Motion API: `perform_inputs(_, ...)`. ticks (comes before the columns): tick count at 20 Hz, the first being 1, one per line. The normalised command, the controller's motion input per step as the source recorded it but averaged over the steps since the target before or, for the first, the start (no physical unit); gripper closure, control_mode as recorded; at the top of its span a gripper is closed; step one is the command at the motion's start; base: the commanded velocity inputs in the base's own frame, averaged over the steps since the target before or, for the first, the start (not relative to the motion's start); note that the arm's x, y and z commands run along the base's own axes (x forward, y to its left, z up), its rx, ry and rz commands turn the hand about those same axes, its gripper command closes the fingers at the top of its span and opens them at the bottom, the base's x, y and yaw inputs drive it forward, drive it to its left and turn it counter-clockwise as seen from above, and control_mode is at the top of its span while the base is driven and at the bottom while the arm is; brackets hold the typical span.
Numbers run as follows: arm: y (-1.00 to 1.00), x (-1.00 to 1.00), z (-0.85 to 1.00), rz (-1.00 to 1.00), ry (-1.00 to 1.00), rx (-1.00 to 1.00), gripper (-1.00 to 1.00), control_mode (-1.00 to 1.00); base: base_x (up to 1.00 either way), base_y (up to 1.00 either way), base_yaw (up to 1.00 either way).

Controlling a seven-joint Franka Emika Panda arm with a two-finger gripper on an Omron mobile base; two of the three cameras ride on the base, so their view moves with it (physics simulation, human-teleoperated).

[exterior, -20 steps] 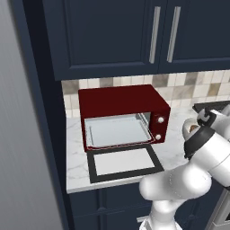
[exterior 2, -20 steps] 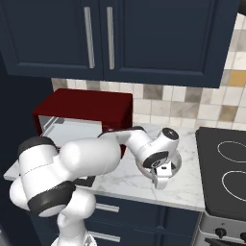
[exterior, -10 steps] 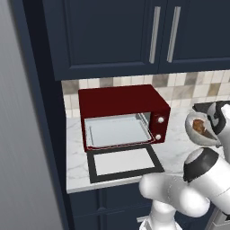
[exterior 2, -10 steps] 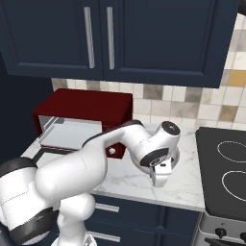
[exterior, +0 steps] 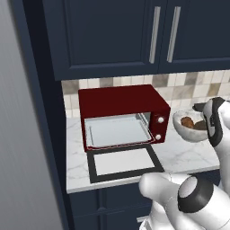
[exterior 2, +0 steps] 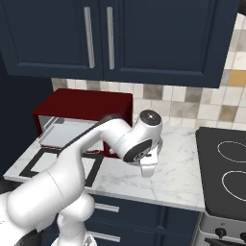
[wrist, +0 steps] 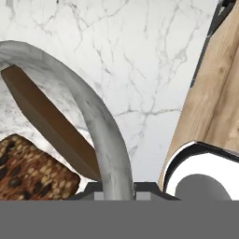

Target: Pick up the heated bread from the toaster oven and place it in the bowl. Then move the bread bowl to the dining counter.

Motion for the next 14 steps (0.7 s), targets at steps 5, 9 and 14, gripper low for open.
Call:
perform_inputs(5,0.00,-0.01,0.05,0.00,-0.01,0.00,1.00,-1.00,0.00,0.00,0.00)
perform_inputs(9,0.00,-0.25,0.01,0.00,-0.19,0.00,1.00,-1.00,0.00,0.00,0.00)
perform_inputs(14,0.00,-0.10,0.01,0.00,-0.05,0.00,1.00,1.00,-0.45,0.00,0.13)
